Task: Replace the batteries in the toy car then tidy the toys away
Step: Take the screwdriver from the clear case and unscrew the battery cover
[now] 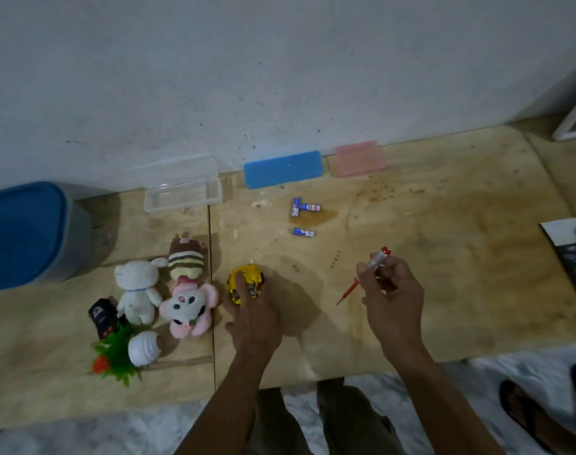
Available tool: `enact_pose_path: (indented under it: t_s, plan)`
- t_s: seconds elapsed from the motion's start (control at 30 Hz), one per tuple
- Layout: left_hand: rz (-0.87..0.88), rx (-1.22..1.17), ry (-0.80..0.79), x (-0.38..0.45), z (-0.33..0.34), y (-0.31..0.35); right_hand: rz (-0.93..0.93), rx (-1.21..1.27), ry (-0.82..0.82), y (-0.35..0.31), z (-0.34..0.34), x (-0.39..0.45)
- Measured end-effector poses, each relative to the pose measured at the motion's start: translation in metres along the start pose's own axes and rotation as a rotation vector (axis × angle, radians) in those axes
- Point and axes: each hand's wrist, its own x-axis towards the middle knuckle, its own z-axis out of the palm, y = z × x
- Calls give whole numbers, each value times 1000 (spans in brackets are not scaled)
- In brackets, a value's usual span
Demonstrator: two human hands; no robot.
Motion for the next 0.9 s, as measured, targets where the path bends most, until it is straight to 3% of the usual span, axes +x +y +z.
enact_pose_path:
  t_s: [0.13,0.33,0.57,0.7,0.9]
  plan:
    - [69,-61,37,-2,-1,-3,-4,-3,-13,-1,-15,2]
    - [109,-494,91,-49,-39,5,-45,31,-68,-23,-11,-13]
    - [104,-1014,-36,-102,-79,0,-197,26,-171,-70,10,-58]
    - [108,-1335,-13,-134,-89,-16,-309,3,-193,-92,6,-95]
    - [94,-1464,-72,-169,-88,-50,-439,-33,-197,-98,-4,-145]
